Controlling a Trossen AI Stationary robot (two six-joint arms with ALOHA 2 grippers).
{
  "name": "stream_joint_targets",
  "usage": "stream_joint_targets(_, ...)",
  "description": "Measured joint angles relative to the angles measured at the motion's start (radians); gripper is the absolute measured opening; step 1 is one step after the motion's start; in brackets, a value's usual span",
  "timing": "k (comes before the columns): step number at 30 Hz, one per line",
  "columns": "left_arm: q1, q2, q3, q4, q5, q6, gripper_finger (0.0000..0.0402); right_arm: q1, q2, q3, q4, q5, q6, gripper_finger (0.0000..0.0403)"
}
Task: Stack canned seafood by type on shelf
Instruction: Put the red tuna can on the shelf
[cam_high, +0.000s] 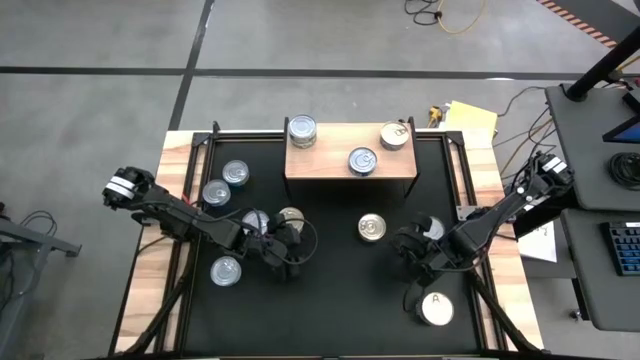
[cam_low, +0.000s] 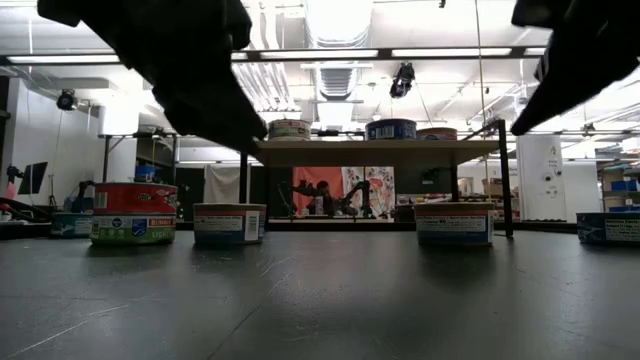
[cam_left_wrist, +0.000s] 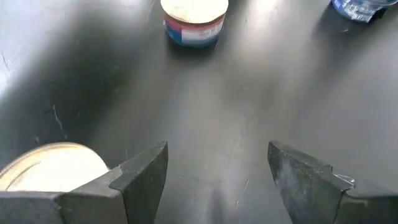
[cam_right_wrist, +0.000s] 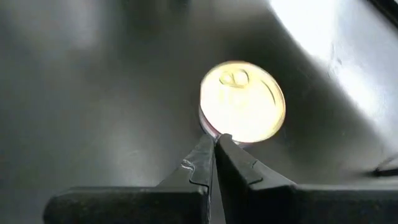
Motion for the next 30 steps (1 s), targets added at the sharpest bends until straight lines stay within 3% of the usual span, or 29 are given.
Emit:
stream_joint_targets(4,0.000,-0.006,0.035,-0.160,0.090,-0.106,0.0260,0.000,0.000,-0.017,0.000,0.001,0.054,0.0009)
stream_joint_targets(8,-0.014,-0.001,0.129,-0.486,0.149,-0.234,0.0260,0.000,0.000,-0.019,0.006,0.020,0.059,0.0009)
stream_joint_targets(12,-0.034,0.004,0.237,-0.781,0.145,-0.278,0.0260,0.000,0.000,-0.019,0.020,0.083,0.044,0.0009)
stream_joint_targets(16,-0.036,0.004,0.305,-0.970,0.053,-0.240,0.0260,0.000,0.000,-0.019,0.066,0.109,-0.007,0.0009)
stream_joint_targets(19,-0.032,0.004,0.304,-1.038,0.023,-0.172,0.0255,0.000,0.000,-0.019,0.102,0.142,-0.042,0.0009)
stream_joint_targets(24,-0.033,0.004,0.221,-1.003,0.017,-0.049,0.0225,0.000,0.000,-0.019,0.135,0.144,-0.091,0.0009)
stream_joint_targets(30,-0.032,0.003,0.112,-0.982,0.003,-0.059,0.0145,0.000,0.001,-0.019,0.135,0.143,-0.092,0.0009)
